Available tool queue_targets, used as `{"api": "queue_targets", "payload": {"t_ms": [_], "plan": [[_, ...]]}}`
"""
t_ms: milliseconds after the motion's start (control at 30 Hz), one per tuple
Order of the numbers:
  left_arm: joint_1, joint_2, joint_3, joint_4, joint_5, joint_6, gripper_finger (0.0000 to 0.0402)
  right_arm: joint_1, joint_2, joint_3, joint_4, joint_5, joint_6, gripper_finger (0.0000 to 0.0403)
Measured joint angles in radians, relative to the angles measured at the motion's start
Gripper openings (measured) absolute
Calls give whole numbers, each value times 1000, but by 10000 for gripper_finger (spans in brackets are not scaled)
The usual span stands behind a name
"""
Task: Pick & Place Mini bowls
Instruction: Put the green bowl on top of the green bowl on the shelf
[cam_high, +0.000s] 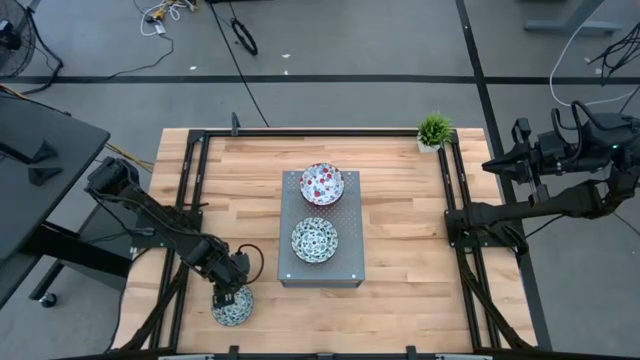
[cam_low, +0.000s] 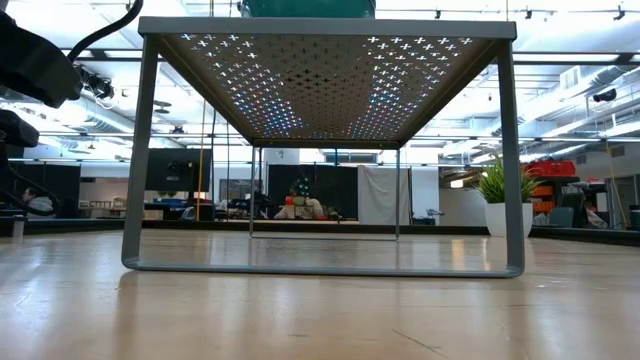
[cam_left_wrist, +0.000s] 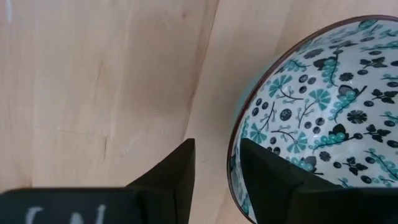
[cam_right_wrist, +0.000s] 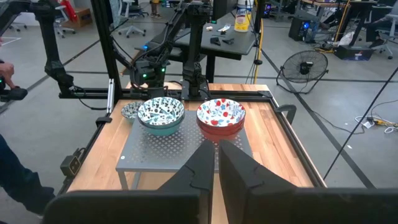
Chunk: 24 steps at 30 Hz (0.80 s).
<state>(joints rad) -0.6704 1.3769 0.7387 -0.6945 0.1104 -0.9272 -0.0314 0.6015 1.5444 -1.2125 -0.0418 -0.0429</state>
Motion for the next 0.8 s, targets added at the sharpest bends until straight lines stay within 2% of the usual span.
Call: {"api": "queue_targets", "payload": {"t_ms": [800], "plan": [[8,-24,0,-14,17,-1,131,0,0,0,0,0,0,29]]}}
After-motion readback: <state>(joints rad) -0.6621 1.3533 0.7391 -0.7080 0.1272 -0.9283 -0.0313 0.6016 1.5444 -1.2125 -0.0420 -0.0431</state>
